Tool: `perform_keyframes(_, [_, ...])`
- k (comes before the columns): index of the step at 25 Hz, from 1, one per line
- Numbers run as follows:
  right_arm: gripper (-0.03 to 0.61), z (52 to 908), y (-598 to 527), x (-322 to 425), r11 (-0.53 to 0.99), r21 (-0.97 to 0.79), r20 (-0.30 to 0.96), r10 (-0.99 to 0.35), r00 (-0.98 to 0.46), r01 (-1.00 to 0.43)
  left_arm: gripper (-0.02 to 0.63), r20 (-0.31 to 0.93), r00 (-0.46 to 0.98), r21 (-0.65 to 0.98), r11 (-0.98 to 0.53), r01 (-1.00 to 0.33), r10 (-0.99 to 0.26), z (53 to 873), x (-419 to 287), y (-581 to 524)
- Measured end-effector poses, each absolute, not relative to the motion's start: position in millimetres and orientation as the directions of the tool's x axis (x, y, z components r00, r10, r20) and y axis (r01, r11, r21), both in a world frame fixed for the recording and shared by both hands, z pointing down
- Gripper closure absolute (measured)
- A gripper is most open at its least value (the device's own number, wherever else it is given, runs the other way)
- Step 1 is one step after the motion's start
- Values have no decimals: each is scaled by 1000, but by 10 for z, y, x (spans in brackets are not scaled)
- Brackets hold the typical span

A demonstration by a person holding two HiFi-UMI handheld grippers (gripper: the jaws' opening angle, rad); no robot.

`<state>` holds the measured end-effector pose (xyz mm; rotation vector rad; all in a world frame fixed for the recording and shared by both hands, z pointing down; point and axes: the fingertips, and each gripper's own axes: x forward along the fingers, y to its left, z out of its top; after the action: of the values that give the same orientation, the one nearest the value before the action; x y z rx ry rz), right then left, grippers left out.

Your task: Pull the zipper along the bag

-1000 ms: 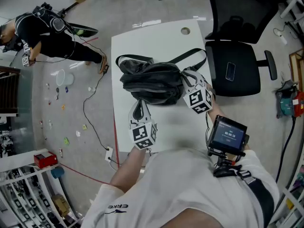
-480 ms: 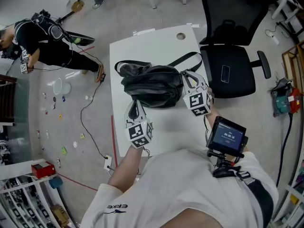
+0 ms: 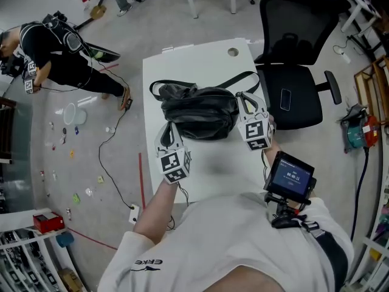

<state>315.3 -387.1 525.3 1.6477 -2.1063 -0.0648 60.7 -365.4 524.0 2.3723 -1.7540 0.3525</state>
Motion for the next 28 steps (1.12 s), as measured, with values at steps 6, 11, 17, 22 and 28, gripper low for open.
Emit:
perform_keyframes(6, [561,5171,-3849,3131,248,321,312,-939,-145,-914,611,280,290,-4,-303,-953,-915,5230,534,-3731])
perform_keyframes(11, [560,5086,-3802,3092,231,320,302,-944,-132,-919,611,274,313,-5,-327,-945,-909,5244,532,-3745])
perform_keyframes(17, [560,4884,-3796,3020,206,314,280,-953,-117,-927,611,271,348,6,-360,-933,-897,5245,554,-3792])
perform_keyframes(22, [561,4763,-3810,2947,186,306,269,-958,-102,-934,611,261,378,18,-387,-922,-888,5239,550,-3819])
perform_keyframes(28, [560,4642,-3808,2859,168,310,256,-963,-88,-936,611,251,412,25,-419,-907,-876,5248,527,-3814])
